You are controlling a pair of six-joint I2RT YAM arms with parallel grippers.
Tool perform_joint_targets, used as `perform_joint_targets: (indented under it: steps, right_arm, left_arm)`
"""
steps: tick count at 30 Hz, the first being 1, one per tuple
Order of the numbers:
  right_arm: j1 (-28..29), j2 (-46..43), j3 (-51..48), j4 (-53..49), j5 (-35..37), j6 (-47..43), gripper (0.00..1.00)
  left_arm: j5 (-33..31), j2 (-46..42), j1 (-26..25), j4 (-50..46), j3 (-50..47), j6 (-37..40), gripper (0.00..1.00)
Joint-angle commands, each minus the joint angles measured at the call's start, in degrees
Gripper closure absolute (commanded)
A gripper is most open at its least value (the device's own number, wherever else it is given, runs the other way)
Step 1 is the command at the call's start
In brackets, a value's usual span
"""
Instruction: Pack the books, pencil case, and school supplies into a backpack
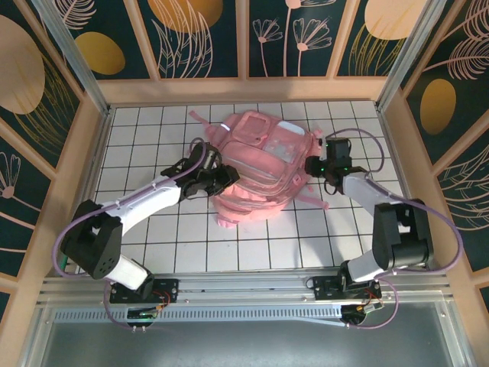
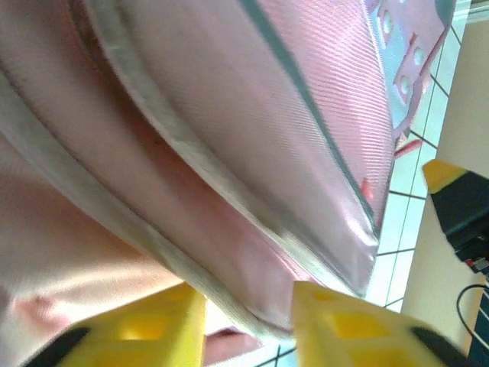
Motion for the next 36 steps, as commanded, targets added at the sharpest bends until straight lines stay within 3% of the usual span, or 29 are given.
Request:
perform_joint_targets:
  steps: [1, 6, 18, 24, 26, 28, 30, 32, 34, 36]
  right_arm:
    - [-0.2, -4.4, 0.4, -0.1, 1.0, -5.4, 0.57]
    - [0.9, -5.6, 1.6, 0.6, -3.4, -10.9, 0.56]
    - [6.7, -7.2, 1.4, -0.6, -3.3, -13.5, 0.54]
    - [7.5, -8.4, -2.1, 1.3, -2.6, -13.2, 0.55]
    - [7.4, -8.3, -3.1, 1.7, -2.2, -14.9, 0.54]
    - [7.2, -8.3, -4.9, 3.2, -5.6, -20.9, 0.53]
    - [6.1, -7.9, -6.5, 3.3, -17.1, -31.0, 0.53]
    - [5.7, -7.5, -6.7, 0.1, -25.1, -42.3, 0.51]
    - [5.5, -6.2, -6.1, -0.6, -24.1, -48.9, 0.50]
    - [4.5, -4.0, -4.3, -4.3, -26.2, -61.0, 0.50]
  left_arm:
    - [-0.9, -2.9, -0.2, -9.0, 5.3, 5.7, 0.60]
    - [-5.6, -3.3, -0.3, -14.0, 6.9, 3.1, 0.55]
    - [-9.8, 5.6, 1.1, -3.0, 6.7, -7.5, 0.53]
    - [-11.1, 9.2, 1.8, -0.1, 6.8, -10.8, 0.56]
    - [-10.6, 10.0, 2.1, 2.0, 5.5, -12.5, 0.63]
    - [-10.2, 10.5, 2.4, 4.4, 4.6, -13.5, 0.77]
    - [-10.2, 10.8, 2.8, 4.0, 5.5, -13.0, 1.00]
    - [-10.2, 10.8, 3.4, 1.2, 8.0, -11.7, 1.00]
    - [-10.3, 10.4, 3.7, -2.3, 11.2, -10.0, 1.00]
    - [-9.1, 9.5, 3.7, -4.1, 13.2, -9.5, 1.00]
